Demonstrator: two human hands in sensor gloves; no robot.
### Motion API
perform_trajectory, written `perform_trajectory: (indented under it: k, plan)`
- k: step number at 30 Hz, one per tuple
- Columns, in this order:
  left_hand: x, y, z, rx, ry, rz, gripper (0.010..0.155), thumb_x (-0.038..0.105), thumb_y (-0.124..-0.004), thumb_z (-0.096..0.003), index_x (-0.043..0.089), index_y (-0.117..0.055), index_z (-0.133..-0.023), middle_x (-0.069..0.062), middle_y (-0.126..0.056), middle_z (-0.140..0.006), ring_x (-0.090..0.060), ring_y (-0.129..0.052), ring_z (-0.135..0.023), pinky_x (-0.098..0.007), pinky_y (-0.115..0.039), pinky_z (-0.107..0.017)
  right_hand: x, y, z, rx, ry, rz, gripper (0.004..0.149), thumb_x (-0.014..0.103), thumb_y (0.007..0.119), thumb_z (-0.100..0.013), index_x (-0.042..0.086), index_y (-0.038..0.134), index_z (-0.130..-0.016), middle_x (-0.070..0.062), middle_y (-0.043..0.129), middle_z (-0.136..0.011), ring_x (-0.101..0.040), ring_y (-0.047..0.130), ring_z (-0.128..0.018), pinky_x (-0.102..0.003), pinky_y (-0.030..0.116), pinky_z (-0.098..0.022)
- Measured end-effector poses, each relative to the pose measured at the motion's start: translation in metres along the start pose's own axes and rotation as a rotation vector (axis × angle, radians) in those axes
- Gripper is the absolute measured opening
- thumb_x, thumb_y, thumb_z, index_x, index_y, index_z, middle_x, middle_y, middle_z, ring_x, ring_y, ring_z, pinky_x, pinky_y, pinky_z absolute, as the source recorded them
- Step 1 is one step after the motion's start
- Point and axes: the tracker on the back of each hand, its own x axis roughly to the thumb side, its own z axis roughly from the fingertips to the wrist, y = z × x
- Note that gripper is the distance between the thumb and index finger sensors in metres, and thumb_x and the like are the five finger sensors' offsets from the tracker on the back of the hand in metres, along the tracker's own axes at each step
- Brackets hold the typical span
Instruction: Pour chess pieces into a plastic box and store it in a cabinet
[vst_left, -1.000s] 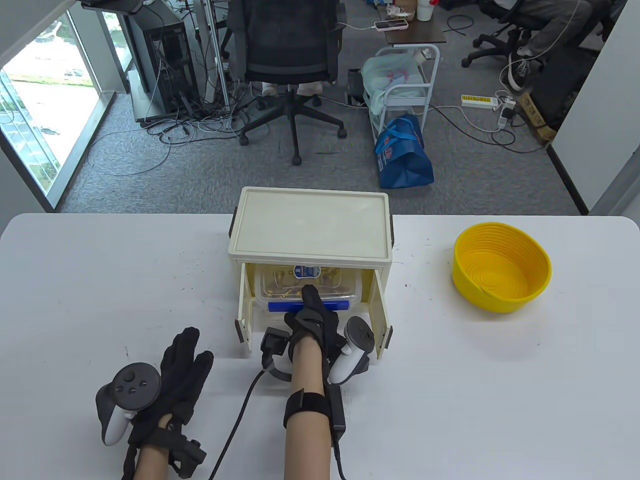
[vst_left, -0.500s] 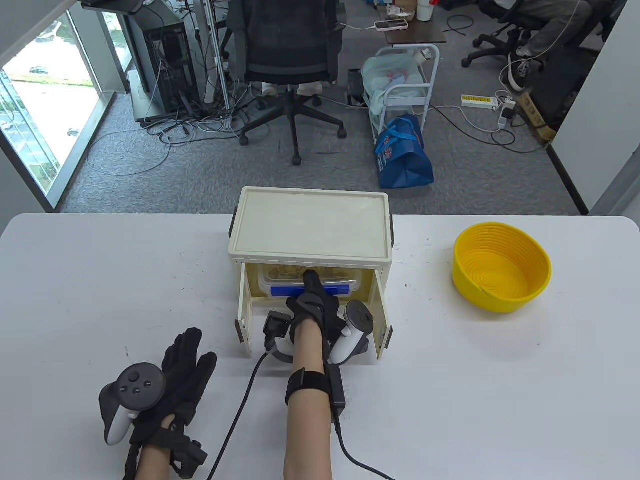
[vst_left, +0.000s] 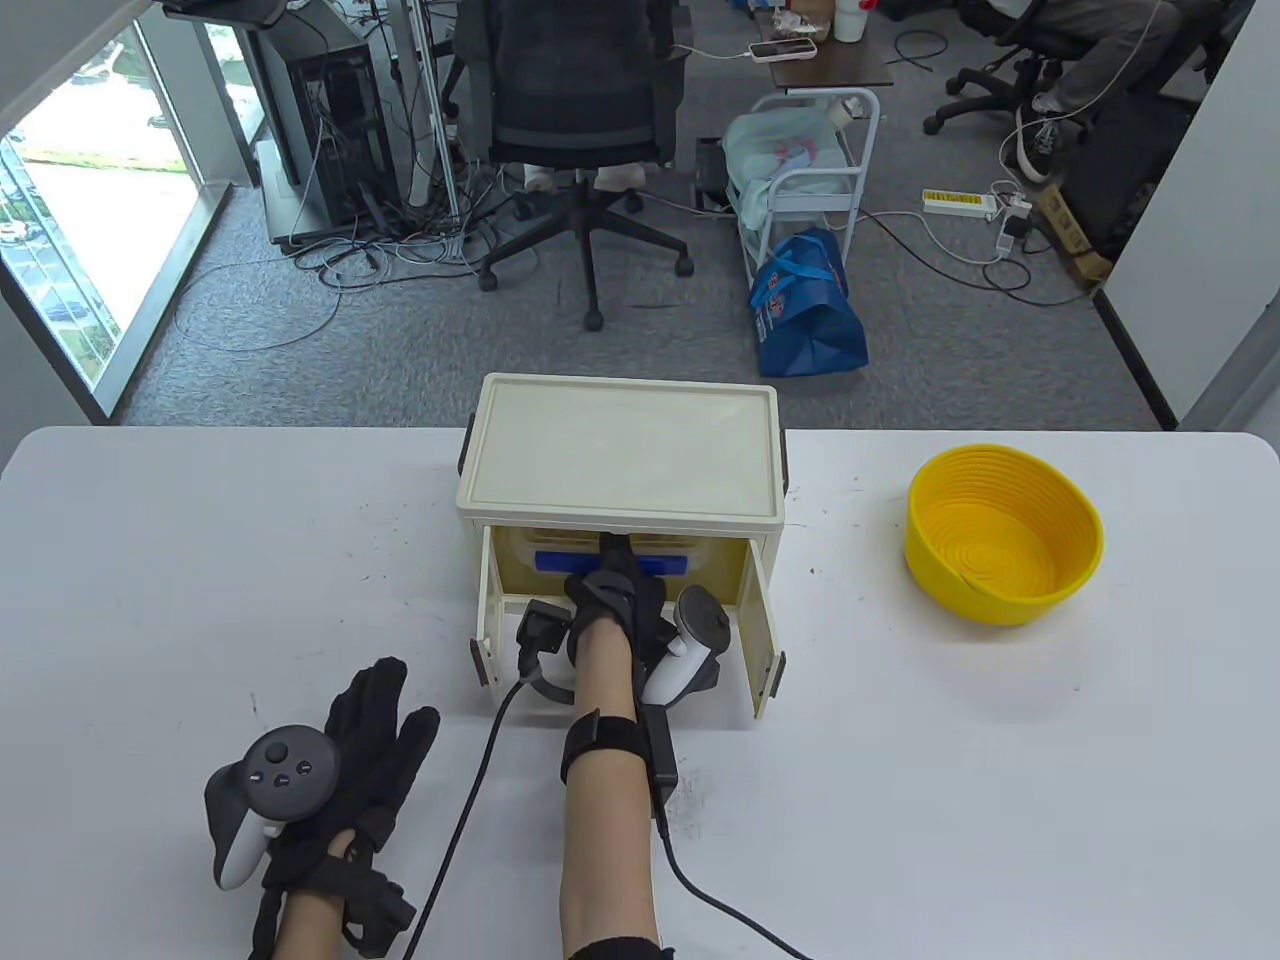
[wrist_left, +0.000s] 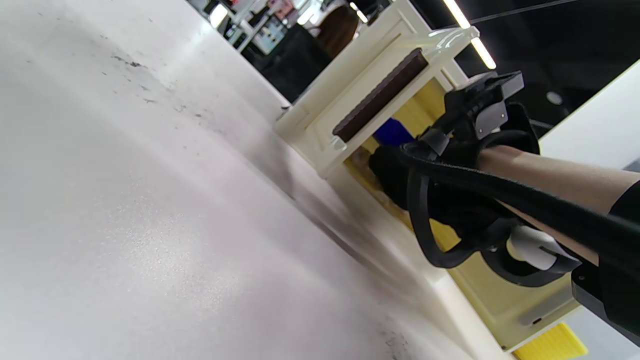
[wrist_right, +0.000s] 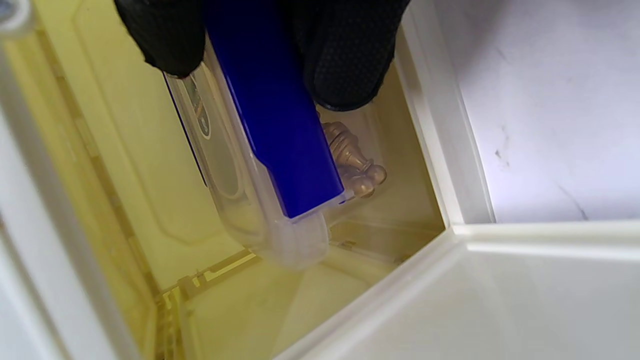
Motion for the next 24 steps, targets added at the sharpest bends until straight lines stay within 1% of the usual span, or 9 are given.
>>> perform_trajectory:
  k: [1, 8, 13, 15, 17, 19, 22, 24]
  plan:
    - [0.0, 0.0, 0.0, 0.0, 0.0, -0.001, 0.089, 0.07, -0.04, -0.0647, 0.012, -0.022, -0.129, -0.03, -0.025, -0.131, -0.061, -0.024, -0.113, -0.08, -0.04, -0.071, 0.0, -0.001, -0.002, 0.0, -0.001, 0.006, 0.074, 0.053, 0.084, -0.056, 0.004, 0.043, -0.094, -0.018, 0.065, -0.089, -0.033, 0.091, -0.068, -0.029, 0.09, -0.049]
    - [0.0, 0.0, 0.0, -0.003, 0.008, -0.005, 0.089, 0.07, -0.04, -0.0647, 0.012, -0.022, -0.129, -0.03, -0.025, -0.131, -0.061, -0.024, -0.113, -0.08, -0.04, -0.071, 0.002, -0.001, -0.006, 0.015, -0.008, 0.002, 0.074, 0.052, 0.081, -0.058, 0.002, 0.042, -0.096, -0.019, 0.065, -0.09, -0.033, 0.09, -0.069, -0.029, 0.089, -0.05]
    - [-0.001, 0.0, 0.0, -0.001, 0.009, -0.011, 0.088, 0.07, -0.04, -0.0648, 0.012, -0.022, -0.129, -0.03, -0.024, -0.131, -0.061, -0.024, -0.113, -0.08, -0.04, -0.071, 0.003, -0.001, -0.004, 0.04, -0.019, -0.009, 0.073, 0.046, 0.078, -0.061, -0.001, 0.038, -0.1, -0.025, 0.06, -0.093, -0.036, 0.088, -0.075, -0.031, 0.087, -0.054]
    - [-0.001, 0.0, 0.0, -0.003, 0.01, -0.01, 0.088, 0.07, -0.04, -0.0647, 0.012, -0.022, -0.129, -0.03, -0.024, -0.131, -0.061, -0.024, -0.113, -0.08, -0.04, -0.071, 0.003, 0.0, -0.003, 0.027, -0.036, 0.004, 0.074, 0.044, 0.078, -0.061, -0.003, 0.037, -0.101, -0.026, 0.06, -0.094, -0.037, 0.088, -0.075, -0.032, 0.087, -0.054]
    - [0.0, 0.0, 0.0, -0.003, 0.01, -0.012, 0.088, 0.07, -0.04, -0.0648, 0.012, -0.022, -0.129, -0.031, -0.024, -0.131, -0.061, -0.024, -0.113, -0.08, -0.04, -0.071, 0.003, 0.001, -0.001, 0.04, -0.06, 0.026, 0.074, 0.041, 0.077, -0.062, -0.006, 0.036, -0.103, -0.028, 0.06, -0.096, -0.039, 0.086, -0.077, -0.035, 0.085, -0.054]
    - [-0.001, 0.0, 0.0, -0.002, 0.01, -0.01, 0.088, 0.07, -0.04, -0.0648, 0.013, -0.022, -0.129, -0.03, -0.024, -0.131, -0.061, -0.024, -0.113, -0.08, -0.04, -0.071, 0.002, 0.001, 0.003, 0.075, -0.078, 0.047, 0.074, 0.037, 0.072, -0.064, -0.009, 0.03, -0.105, -0.03, 0.056, -0.099, -0.041, 0.082, -0.082, -0.04, 0.081, -0.057]
    - [-0.001, 0.0, 0.0, 0.0, 0.005, -0.006, 0.088, 0.07, -0.04, -0.0649, 0.012, -0.022, -0.129, -0.03, -0.024, -0.131, -0.061, -0.024, -0.113, -0.08, -0.04, -0.071, 0.002, 0.0, 0.008, 0.13, -0.096, 0.054, 0.076, 0.034, 0.068, -0.066, -0.01, 0.021, -0.107, -0.031, 0.049, -0.106, -0.044, 0.076, -0.086, -0.045, 0.077, -0.059]
    - [0.0, 0.0, 0.0, 0.002, -0.003, -0.005, 0.088, 0.07, -0.04, -0.065, 0.012, -0.022, -0.129, -0.031, -0.024, -0.131, -0.061, -0.024, -0.113, -0.08, -0.04, -0.071, 0.002, -0.001, 0.012, 0.165, -0.105, 0.078, 0.078, 0.034, 0.066, -0.067, -0.01, 0.015, -0.107, -0.032, 0.043, -0.109, -0.046, 0.071, -0.09, -0.048, 0.074, -0.061]
